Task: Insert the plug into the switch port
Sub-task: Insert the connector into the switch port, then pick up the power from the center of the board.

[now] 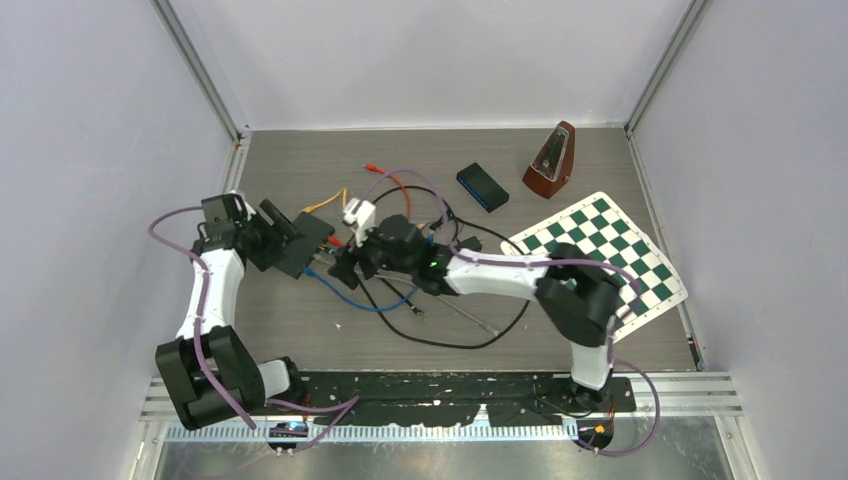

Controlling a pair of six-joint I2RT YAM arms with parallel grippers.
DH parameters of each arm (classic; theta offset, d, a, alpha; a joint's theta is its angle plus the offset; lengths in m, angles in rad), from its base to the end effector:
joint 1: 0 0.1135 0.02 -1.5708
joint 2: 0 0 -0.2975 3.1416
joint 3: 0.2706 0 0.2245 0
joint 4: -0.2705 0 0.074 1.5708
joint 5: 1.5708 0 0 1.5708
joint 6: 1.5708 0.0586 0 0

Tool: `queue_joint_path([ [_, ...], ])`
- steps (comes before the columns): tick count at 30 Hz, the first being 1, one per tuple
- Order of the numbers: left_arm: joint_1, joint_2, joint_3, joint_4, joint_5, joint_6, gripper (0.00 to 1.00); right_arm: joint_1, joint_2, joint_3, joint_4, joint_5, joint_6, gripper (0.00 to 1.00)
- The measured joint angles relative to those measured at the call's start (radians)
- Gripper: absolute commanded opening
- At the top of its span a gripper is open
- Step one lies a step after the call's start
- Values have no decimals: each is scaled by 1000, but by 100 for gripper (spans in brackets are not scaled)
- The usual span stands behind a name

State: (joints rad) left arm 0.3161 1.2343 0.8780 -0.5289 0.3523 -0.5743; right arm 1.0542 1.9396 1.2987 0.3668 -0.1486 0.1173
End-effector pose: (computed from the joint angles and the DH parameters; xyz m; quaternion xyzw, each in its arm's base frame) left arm 0.2222 0.0514 0.2753 -0.3461 0.8622 -0.2063 0.3070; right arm 0.2214 0.4074 0.2740 -0.3989 0.6890 0.3822 0.4691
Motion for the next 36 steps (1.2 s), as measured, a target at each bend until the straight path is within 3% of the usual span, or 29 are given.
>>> queue_joint_path([
  [7, -83, -45, -145, 16, -24, 19, 65, -60, -373, -236, -58, 114, 54, 82],
  [13, -116, -68, -278, 33, -39, -23, 62, -53, -576, -362, -120, 208, 27, 82],
  [22, -127, 5, -362, 218, -45, -127, 49, -53, -675, -447, -220, 279, -3, 83],
  [26, -131, 53, -343, 242, -55, -153, 44, -53, -707, -478, -246, 303, -5, 83],
  [32, -132, 116, -280, 237, -135, -151, 24, -53, -744, -484, -259, 308, -5, 82],
  [36, -132, 174, -213, 221, -159, -151, 18, -50, -742, -483, -284, 303, 2, 82],
])
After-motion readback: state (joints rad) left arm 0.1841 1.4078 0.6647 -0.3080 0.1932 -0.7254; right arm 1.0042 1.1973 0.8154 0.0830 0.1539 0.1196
